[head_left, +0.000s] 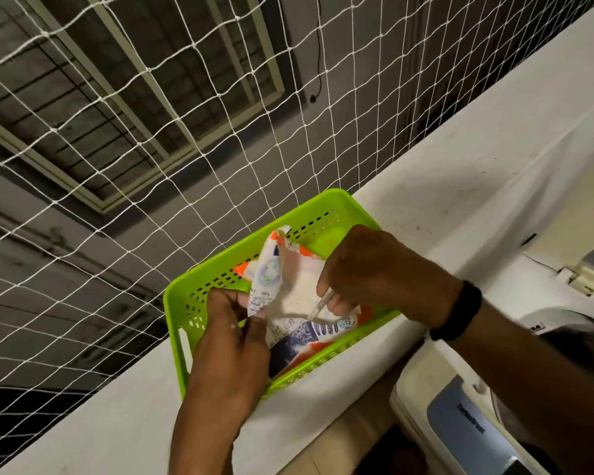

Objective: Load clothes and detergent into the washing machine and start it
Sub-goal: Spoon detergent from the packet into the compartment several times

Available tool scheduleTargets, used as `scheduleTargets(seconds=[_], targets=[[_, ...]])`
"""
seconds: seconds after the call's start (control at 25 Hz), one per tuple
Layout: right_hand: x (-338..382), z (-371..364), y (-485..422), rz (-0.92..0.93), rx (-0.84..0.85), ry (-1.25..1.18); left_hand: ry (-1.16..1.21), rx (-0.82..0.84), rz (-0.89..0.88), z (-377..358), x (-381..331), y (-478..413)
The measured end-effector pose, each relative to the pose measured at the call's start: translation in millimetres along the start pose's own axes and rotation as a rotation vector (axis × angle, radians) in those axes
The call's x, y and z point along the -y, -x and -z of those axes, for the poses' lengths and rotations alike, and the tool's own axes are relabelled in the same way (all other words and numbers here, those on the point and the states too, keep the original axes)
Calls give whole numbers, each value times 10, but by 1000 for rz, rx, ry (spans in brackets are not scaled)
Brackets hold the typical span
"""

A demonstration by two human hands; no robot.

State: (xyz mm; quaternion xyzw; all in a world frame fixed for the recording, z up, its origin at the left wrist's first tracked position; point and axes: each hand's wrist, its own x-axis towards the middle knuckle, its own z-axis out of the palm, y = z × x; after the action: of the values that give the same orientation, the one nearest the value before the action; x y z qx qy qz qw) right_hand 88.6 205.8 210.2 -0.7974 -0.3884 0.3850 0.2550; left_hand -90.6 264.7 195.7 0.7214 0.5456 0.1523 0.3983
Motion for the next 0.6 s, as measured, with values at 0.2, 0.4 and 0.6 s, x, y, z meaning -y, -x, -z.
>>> scheduleTargets(seconds=[0.2,0.4,0.6], targets=[[-90,-7,-23,-44,-147,-288,37,-34,-12,-18,-4,-9],[-183,147,113,-51,-273,-385,82,-55,-20,-23,-22,-23],[-299,367,357,-50,-223,-689,162,-28,-112,-32,-21,4]])
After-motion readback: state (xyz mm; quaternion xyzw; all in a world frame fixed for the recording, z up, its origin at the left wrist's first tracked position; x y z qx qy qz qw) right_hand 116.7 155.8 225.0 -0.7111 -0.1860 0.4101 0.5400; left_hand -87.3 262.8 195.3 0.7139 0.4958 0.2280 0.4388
